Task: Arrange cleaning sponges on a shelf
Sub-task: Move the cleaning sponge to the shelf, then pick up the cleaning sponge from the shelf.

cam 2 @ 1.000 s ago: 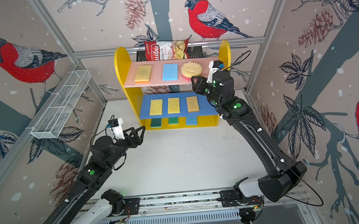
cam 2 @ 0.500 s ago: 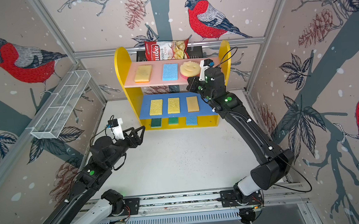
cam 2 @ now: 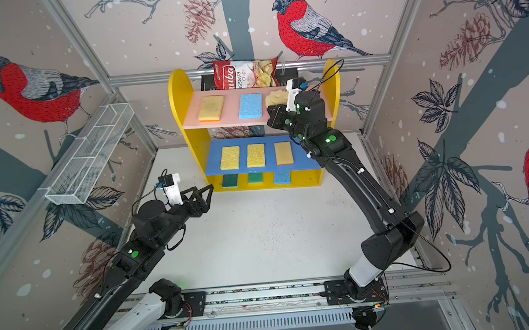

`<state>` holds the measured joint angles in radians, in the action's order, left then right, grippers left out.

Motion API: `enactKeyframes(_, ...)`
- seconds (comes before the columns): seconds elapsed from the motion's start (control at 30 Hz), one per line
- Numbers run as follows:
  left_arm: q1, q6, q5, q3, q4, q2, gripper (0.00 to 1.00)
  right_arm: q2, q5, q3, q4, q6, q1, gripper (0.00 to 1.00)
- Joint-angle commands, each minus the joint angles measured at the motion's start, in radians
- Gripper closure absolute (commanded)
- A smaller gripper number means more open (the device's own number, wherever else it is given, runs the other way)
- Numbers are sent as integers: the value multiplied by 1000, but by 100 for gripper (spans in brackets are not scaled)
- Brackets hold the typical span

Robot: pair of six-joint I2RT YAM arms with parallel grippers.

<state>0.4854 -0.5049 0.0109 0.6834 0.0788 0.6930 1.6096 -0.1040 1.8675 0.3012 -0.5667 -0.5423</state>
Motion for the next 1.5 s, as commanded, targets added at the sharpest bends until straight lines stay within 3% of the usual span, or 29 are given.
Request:
enactKeyframes(0.0,-1,8,6,7,-28,-1,20,29,-3,30,22,17,1,96)
enactKeyframes(0.3,-3,5,11,-1,-23,-10,20,76,9,56,47,11,-2,96)
enactKeyframes(0.63,-2,5,12,-5,-30,-7,20,-36,24,-96,-44,-64,95,95)
enactKeyframes(0.9,-3,2,6,-1,-43,8,20,-88,11,-83,-23,-39,92,94)
enactKeyframes(1.07,-2,-4,1,-4,-50,11,20,-90,97,-3,53,28,91,83)
enactKeyframes(1.23,-2,-9,-3,-4,-54,13,20,-17,203,113,165,95,108,63)
enactKeyframes(1.47,-2,-3,11,1,-32,-4,20,48,234,171,186,103,132,43)
